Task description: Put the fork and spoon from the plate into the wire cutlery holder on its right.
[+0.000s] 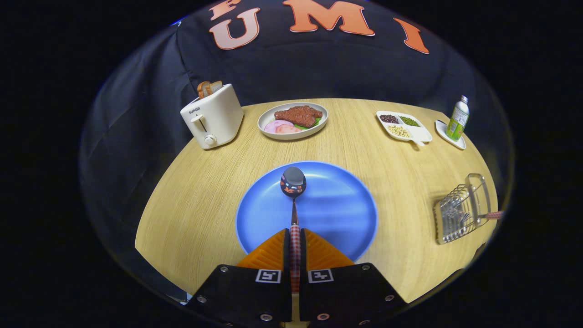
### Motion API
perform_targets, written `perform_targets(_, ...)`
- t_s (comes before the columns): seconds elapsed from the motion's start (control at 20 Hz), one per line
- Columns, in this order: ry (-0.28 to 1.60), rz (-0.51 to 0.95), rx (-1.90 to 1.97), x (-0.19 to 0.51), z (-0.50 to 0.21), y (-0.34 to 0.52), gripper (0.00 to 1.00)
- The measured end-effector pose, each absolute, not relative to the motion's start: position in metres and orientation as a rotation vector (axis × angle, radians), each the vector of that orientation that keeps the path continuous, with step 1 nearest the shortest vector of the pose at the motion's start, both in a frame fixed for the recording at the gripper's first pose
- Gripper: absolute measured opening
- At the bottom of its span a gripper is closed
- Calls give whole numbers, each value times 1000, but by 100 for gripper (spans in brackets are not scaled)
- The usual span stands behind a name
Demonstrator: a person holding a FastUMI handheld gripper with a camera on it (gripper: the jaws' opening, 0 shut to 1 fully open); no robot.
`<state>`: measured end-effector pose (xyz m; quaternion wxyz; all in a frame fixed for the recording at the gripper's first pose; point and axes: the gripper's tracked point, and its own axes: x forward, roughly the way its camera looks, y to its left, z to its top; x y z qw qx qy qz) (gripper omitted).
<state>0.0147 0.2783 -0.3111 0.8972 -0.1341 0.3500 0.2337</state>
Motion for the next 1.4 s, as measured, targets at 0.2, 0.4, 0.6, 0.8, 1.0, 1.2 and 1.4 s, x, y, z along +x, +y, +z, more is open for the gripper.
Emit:
perform_targets(0.2, 763, 443, -304, 28, -278, 238, 7)
perform_targets(0.4, 816, 395, -261, 38, -244, 201, 7)
perform_targets(0.6, 866, 352, -266, 41, -214, 158, 7)
perform_targets(0.8, 902, 293, -291, 47, -192, 114, 7)
perform_targets(1.0, 974, 240, -328, 48, -178, 79, 7)
perform_targets(1.2, 1058, 206, -385, 51, -173, 60, 7)
perform_targets(1.4, 1169, 185, -392, 48, -177, 53, 7)
